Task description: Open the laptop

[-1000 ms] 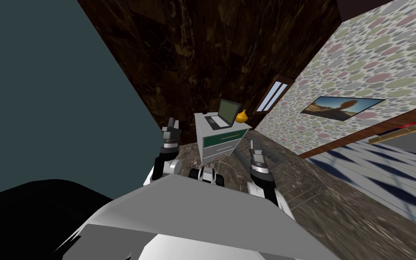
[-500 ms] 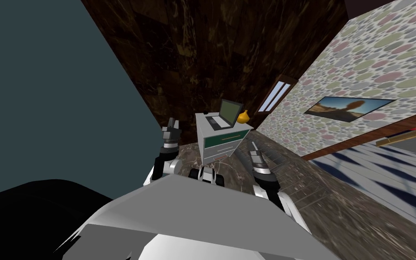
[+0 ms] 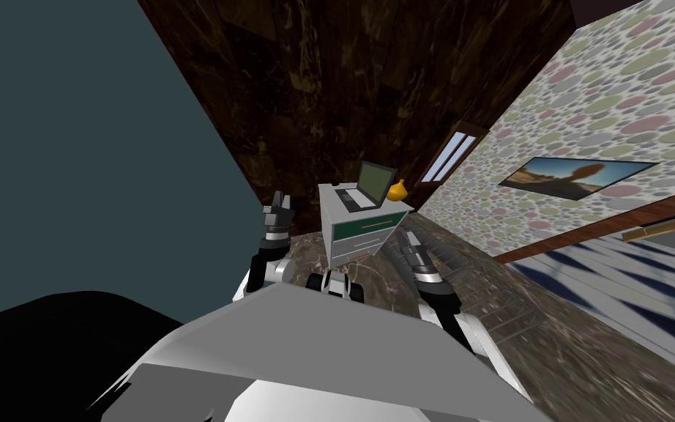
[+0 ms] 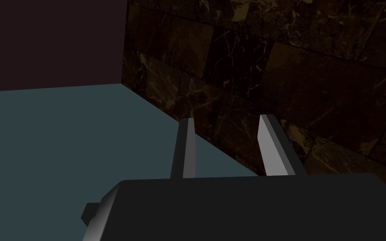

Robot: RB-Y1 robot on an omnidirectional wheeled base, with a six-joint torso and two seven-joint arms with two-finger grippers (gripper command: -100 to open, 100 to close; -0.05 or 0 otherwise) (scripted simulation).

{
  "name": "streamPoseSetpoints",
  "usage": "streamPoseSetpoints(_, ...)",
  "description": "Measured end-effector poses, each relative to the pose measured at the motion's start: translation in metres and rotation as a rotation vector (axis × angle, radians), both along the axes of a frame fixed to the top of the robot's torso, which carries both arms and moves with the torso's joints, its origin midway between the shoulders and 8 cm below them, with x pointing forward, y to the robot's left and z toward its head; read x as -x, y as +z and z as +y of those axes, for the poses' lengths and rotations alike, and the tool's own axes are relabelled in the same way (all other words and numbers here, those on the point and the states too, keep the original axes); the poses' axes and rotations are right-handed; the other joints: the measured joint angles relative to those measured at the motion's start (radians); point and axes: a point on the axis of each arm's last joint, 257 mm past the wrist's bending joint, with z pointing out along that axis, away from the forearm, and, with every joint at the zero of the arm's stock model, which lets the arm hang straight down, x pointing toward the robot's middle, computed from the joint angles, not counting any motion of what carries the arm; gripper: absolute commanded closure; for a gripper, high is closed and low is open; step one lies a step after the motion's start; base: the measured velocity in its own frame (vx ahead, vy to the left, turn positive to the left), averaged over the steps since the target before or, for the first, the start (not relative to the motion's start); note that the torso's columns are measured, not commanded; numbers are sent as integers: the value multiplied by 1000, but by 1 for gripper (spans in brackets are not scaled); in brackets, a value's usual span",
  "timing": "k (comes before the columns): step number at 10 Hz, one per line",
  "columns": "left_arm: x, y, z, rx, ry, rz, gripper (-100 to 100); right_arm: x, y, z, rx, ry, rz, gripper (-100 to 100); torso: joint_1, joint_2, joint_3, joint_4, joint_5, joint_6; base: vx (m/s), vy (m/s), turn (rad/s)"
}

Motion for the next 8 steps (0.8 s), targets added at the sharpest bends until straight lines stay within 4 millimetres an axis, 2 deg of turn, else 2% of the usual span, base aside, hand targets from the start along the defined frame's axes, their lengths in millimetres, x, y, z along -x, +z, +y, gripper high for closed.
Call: streamPoseSetpoints(8,0,0,0,0,0,0,0,-8,-34,-26,455,-77,49,-100,0,0,0,0,0,0,10,9,41)
